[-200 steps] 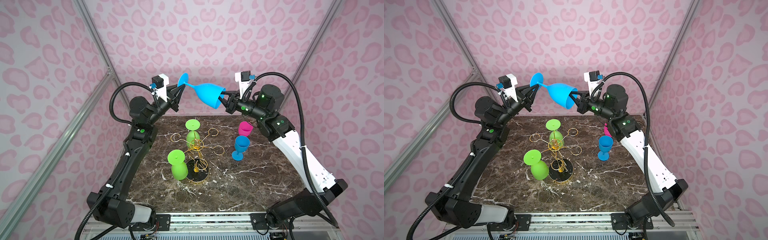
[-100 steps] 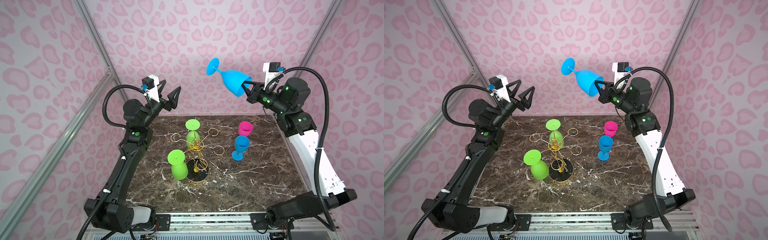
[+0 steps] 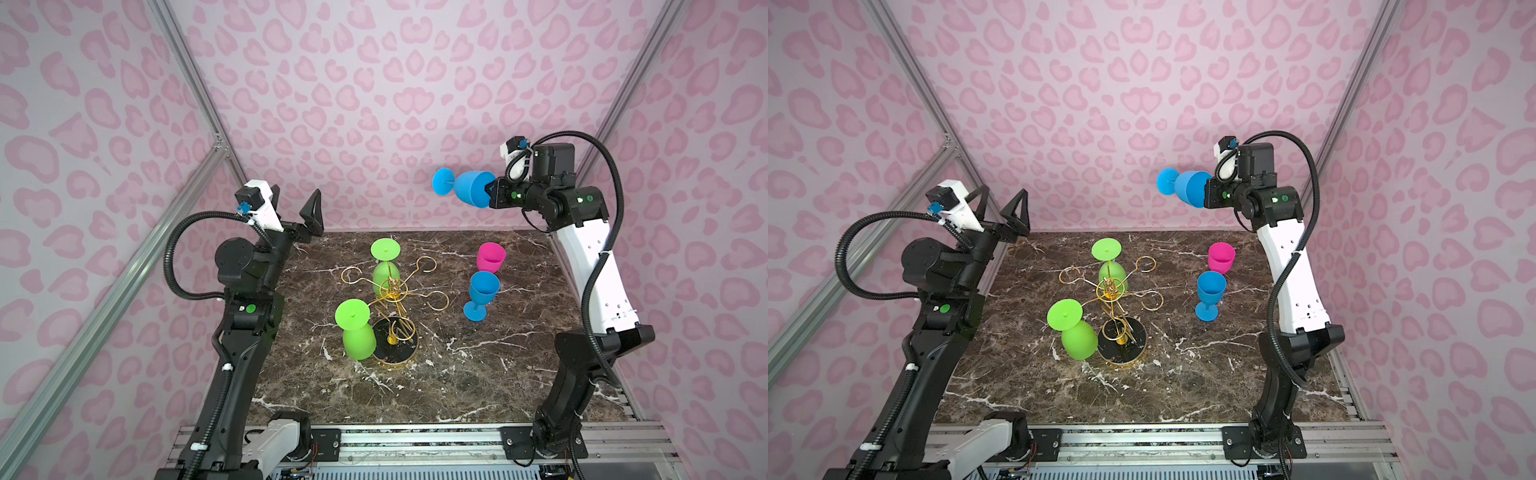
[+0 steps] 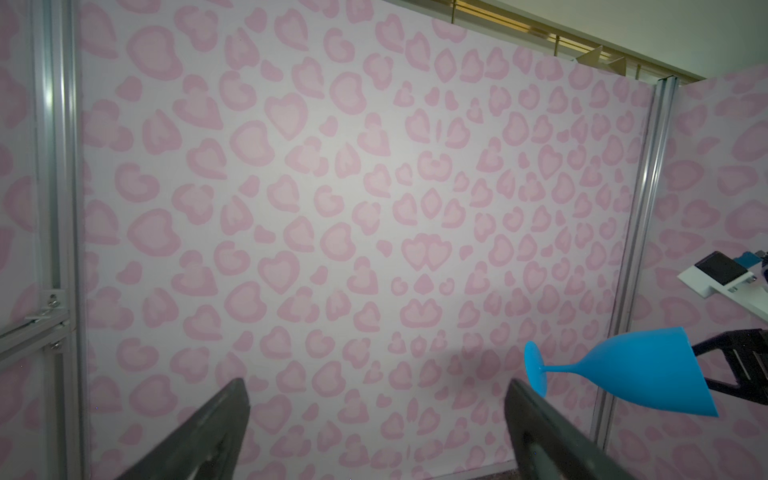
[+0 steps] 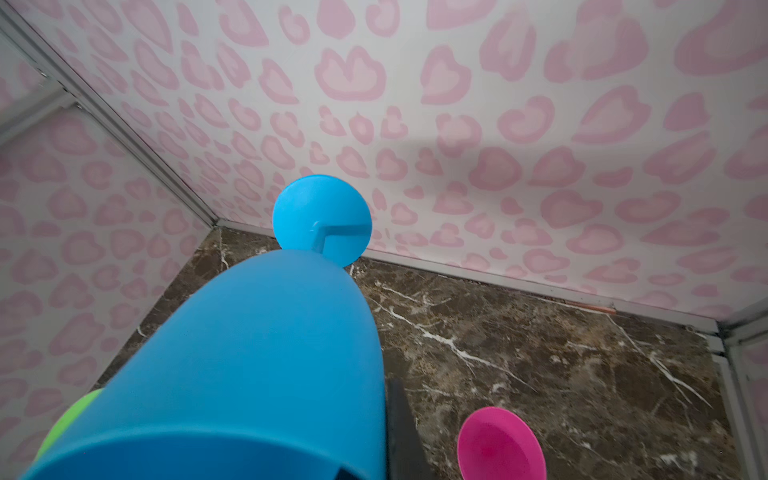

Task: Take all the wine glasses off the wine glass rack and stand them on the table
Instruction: 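Grip the cyan glass bowl with the right gripper while the left gripper releases, then lower the cyan glass upright onto the table beside the magenta glass with the right gripper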

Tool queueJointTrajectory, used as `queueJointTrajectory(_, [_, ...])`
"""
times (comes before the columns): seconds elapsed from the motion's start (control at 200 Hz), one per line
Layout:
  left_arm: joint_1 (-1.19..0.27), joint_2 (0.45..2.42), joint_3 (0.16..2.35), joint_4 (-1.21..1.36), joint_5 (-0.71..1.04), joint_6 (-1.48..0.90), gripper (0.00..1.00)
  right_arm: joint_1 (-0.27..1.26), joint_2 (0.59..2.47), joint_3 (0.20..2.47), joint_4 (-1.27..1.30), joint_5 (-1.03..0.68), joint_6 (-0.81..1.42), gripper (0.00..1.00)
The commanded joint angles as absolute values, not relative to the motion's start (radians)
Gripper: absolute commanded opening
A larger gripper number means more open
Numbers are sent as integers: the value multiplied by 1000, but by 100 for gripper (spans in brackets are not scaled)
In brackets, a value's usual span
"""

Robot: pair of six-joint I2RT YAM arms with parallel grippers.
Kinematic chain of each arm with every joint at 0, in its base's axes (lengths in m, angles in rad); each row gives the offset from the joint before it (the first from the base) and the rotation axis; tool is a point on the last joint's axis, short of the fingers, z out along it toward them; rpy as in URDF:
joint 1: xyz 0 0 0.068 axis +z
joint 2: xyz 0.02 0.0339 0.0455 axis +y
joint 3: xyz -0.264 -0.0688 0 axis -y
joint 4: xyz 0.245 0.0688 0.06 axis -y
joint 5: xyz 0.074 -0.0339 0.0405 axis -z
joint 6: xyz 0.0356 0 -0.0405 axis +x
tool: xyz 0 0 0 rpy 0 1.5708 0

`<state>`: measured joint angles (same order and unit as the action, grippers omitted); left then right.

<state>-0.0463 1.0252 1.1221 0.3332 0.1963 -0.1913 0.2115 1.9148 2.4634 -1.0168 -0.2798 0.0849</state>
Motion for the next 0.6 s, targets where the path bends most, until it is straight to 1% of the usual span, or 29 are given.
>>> queueJointTrajectory(0.0, [-21,968,1048,320,155,-224,97,228,1983,2515,-1203,-219,-1,0])
queueJointTrajectory(0.14, [2,926,1006,284,145,-207,97,281,2083,2584,-1321,-117,-51,0])
queueJointTrajectory(0.23, [5,920,994,262,145,-190,97,310,2123,2593,-1346,-74,-66,0])
queueJointTrajectory(0.41, [9,912,988,225,155,-178,97,344,2176,2588,-1377,-24,-89,0])
queueJointTrajectory(0.595, [11,896,979,213,158,-165,97,366,2178,2542,-1398,-25,-117,0])
